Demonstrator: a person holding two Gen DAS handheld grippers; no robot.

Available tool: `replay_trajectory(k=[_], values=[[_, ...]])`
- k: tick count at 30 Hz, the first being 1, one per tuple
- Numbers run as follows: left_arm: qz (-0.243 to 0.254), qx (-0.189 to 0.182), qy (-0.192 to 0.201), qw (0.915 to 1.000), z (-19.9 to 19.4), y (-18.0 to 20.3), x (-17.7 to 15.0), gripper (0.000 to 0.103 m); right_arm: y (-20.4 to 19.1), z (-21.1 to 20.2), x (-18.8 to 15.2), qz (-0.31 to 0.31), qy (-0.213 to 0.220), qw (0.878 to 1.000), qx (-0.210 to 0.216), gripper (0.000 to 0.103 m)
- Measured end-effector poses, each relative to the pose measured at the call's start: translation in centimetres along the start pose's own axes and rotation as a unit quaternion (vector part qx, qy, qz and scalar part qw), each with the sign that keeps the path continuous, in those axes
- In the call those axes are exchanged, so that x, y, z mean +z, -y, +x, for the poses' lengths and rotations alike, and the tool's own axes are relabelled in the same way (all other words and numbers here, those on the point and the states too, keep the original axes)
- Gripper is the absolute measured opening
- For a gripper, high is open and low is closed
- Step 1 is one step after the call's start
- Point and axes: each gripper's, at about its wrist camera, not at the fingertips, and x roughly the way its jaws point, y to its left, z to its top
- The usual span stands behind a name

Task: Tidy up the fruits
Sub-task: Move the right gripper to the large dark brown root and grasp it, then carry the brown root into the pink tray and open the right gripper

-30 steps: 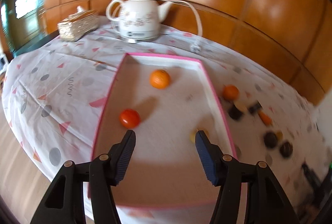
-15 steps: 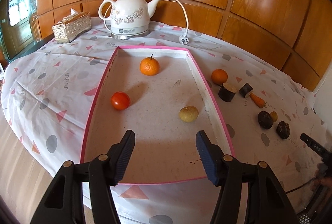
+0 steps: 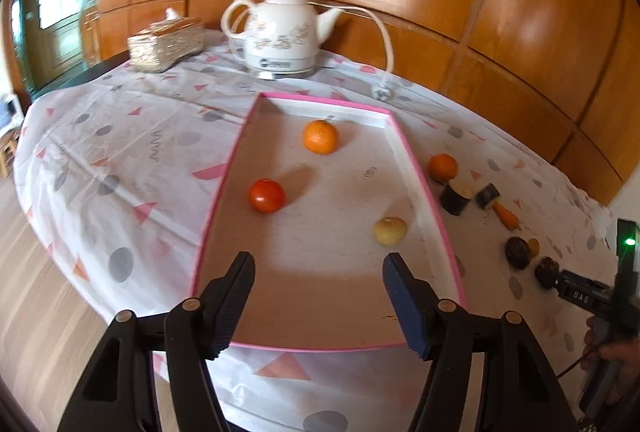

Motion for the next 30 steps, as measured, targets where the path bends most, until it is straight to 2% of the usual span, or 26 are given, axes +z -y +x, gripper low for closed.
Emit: replay_trajectory(k=[3, 5, 13, 18, 23, 30], values=[[-0.024, 0.017, -0.001, 0.9996, 0.0, -1.0, 0.0, 0.071, -0.3, 0.6, 0.2, -0.008, -0.007, 1.0, -0.005, 0.061], [-0.042, 0.033, -0.003, 0.9986, 0.0, -1.8, -0.1, 0.072, -0.5, 0.6, 0.1, -0.013, -0.01, 1.0, 0.001, 0.053], [-0.061, 0.045, -0.01, 0.9971, 0.4, -2.6, -0.3, 0.074, -0.9, 0.0, -0.3, -0.041, 0.002, 0.999, -0.017, 0.052], [-0.064, 0.046, -0.008, 0.9969, 0.4, -2.8, -0.2, 0.074, -1.0, -2.2, 0.1, -0.034, 0.027, 0.999, -0.006, 0.052], [-0.067, 0.045, -0.006, 0.9967, 0.3, -2.9, -0.3, 0.075, -3.4, -4.4, 1.4, -0.056, 0.046, 0.996, 0.05, 0.052], [-0.075, 0.043, 0.002, 0.9962, -0.1, -3.4, -0.2, 0.075, -10.9, -5.3, 3.0, -0.118, 0.041, 0.98, 0.155, 0.052]])
